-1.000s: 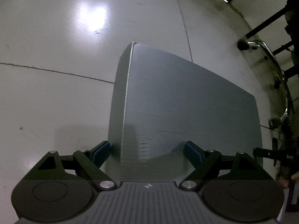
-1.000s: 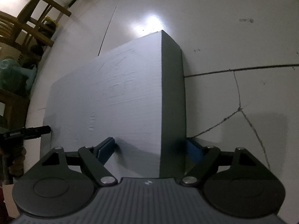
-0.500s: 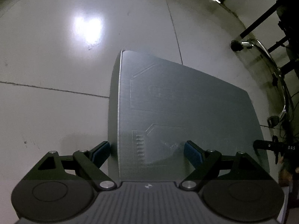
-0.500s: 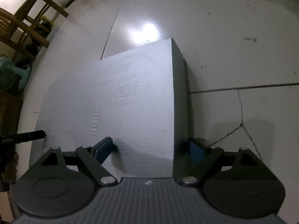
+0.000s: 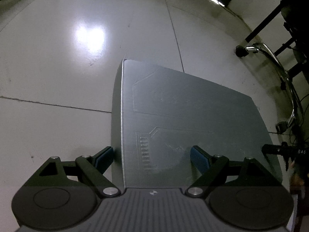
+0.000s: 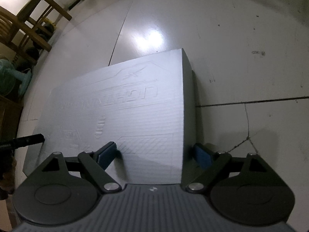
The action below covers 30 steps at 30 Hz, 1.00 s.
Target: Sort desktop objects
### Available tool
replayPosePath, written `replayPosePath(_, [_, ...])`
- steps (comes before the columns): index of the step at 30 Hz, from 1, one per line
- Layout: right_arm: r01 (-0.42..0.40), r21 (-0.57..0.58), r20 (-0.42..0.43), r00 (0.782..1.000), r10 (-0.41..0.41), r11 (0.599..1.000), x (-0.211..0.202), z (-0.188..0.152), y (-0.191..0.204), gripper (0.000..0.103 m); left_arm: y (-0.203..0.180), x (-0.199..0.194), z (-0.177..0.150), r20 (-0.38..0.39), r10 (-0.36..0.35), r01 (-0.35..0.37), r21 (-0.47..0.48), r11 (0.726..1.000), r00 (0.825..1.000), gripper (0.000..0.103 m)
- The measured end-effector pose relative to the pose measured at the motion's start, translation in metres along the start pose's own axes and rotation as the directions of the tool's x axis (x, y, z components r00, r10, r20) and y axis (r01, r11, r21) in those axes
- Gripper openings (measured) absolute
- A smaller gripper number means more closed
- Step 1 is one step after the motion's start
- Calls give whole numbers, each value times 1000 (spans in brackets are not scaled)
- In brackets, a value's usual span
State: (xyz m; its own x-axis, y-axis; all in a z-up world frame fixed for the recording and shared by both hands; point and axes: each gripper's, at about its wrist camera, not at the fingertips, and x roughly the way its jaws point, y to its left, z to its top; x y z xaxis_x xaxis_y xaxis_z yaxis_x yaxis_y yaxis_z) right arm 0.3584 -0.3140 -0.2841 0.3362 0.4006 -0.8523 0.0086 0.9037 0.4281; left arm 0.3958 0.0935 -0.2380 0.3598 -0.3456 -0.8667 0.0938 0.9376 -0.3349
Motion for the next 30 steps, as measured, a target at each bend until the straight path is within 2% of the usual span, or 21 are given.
replayPosePath(30, [-12,-1,52,999,13,1000,-31,-4,10,89,-4,-55,-11,112,5,-9,31,999,994,84])
